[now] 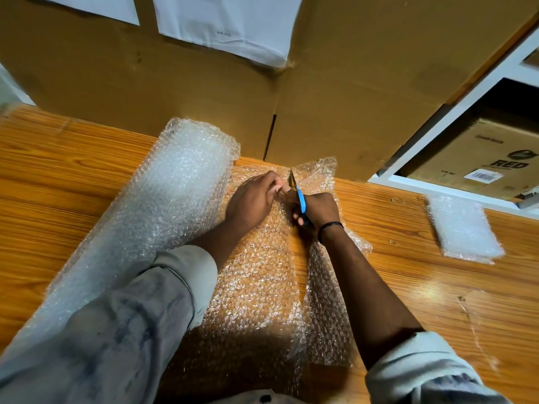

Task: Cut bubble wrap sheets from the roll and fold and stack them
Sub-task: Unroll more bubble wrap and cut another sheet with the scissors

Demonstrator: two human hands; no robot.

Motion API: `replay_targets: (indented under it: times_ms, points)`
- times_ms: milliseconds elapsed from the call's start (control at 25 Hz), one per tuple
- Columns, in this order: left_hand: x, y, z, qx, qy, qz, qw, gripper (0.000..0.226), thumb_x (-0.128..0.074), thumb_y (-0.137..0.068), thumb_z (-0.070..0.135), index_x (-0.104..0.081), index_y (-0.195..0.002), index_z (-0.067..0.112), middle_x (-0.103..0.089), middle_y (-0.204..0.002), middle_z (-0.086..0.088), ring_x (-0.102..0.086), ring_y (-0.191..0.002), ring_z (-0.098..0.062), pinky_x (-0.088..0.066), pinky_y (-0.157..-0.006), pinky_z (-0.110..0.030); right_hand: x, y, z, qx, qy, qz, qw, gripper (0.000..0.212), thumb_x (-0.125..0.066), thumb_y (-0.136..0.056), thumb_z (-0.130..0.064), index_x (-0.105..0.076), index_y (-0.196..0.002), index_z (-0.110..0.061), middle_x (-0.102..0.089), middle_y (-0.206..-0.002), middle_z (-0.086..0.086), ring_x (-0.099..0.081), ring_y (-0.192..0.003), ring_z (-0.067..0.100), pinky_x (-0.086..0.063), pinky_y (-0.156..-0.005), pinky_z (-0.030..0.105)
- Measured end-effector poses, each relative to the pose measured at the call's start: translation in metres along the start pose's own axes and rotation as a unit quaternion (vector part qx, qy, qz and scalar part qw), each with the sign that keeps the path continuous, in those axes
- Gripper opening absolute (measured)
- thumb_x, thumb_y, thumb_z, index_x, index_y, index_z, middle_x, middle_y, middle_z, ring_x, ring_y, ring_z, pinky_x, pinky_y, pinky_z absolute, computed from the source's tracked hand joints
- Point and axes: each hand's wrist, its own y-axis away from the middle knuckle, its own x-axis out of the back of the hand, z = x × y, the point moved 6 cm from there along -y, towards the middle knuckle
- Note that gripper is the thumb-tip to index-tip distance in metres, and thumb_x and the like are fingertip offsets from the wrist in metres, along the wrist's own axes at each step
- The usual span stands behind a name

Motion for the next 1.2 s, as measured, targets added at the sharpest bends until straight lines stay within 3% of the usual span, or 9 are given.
replay_targets:
  times_ms: [120,280,680,800,1040,1200]
  points:
    - [0.001,0.0,0.001,0.016,-0.013,-0.003,1.0,0.012,-0.048,-0.106,0.019,-0.047,-0.118,0.022,-0.07,-0.091,-0.003,-0.061,-0.07,-0.021,-0.034,-0.05,-0.029,-0.002,0.003,0.005,-0.016,-0.053,-0.036,0.998,0.049,-0.083,-0.079,-0.047,-0.074,-0.069,0.0,-0.066,-0.059,0.019,-0.05,-0.038,0.024,-0.041,-0.043,0.025]
    - [0.008,0.002,0.004,0.034,0.003,0.003,0.999,0.014,-0.048,-0.106,0.017,-0.048,-0.12,0.019,-0.066,-0.082,-0.001,-0.055,-0.059,-0.017,-0.025,-0.045,-0.025,-0.01,0.006,0.005,-0.03,-0.053,-0.063,0.996,0.049,-0.083,-0.078,-0.05,-0.072,-0.072,-0.002,-0.066,-0.061,0.02,-0.05,-0.041,0.025,-0.044,-0.046,0.025]
    - [0.007,0.002,-0.001,0.067,0.012,-0.018,0.997,0.02,-0.05,-0.104,0.018,-0.044,-0.122,0.023,-0.065,-0.083,-0.001,-0.055,-0.06,-0.015,-0.024,-0.045,-0.026,-0.011,-0.006,-0.012,-0.001,0.002,-0.025,1.0,0.051,-0.091,-0.071,-0.048,-0.067,-0.058,-0.004,-0.064,-0.055,0.013,-0.048,-0.039,0.019,-0.038,-0.047,0.025]
    - [0.009,0.003,-0.002,0.073,0.03,-0.012,0.997,0.017,-0.049,-0.106,0.022,-0.044,-0.121,0.019,-0.065,-0.085,-0.003,-0.055,-0.06,-0.017,-0.026,-0.045,-0.026,-0.004,-0.005,-0.014,0.015,0.058,-0.018,0.998,0.055,-0.089,-0.073,-0.051,-0.072,-0.061,0.0,-0.063,-0.05,0.011,-0.047,-0.038,0.018,-0.038,-0.045,0.024]
    - [0.01,0.003,0.0,0.078,0.028,0.003,0.997,0.018,-0.05,-0.107,0.028,-0.048,-0.123,0.022,-0.068,-0.093,0.002,-0.059,-0.065,-0.015,-0.035,-0.047,-0.024,0.021,0.028,0.002,0.017,0.104,-0.021,0.994,0.043,-0.082,-0.086,-0.039,-0.075,-0.068,0.0,-0.062,-0.046,0.004,-0.049,-0.033,0.01,-0.038,-0.04,0.019]
    - [0.01,0.008,0.009,0.045,0.068,-0.03,0.996,0.018,-0.053,-0.105,0.038,-0.052,-0.122,0.032,-0.071,-0.117,0.009,-0.07,-0.095,-0.014,-0.058,-0.07,-0.032,0.041,0.071,0.042,0.009,0.083,0.006,0.997,0.02,-0.081,-0.089,-0.024,-0.073,-0.091,-0.006,-0.07,-0.063,0.006,-0.061,-0.039,0.007,-0.037,-0.035,0.015]
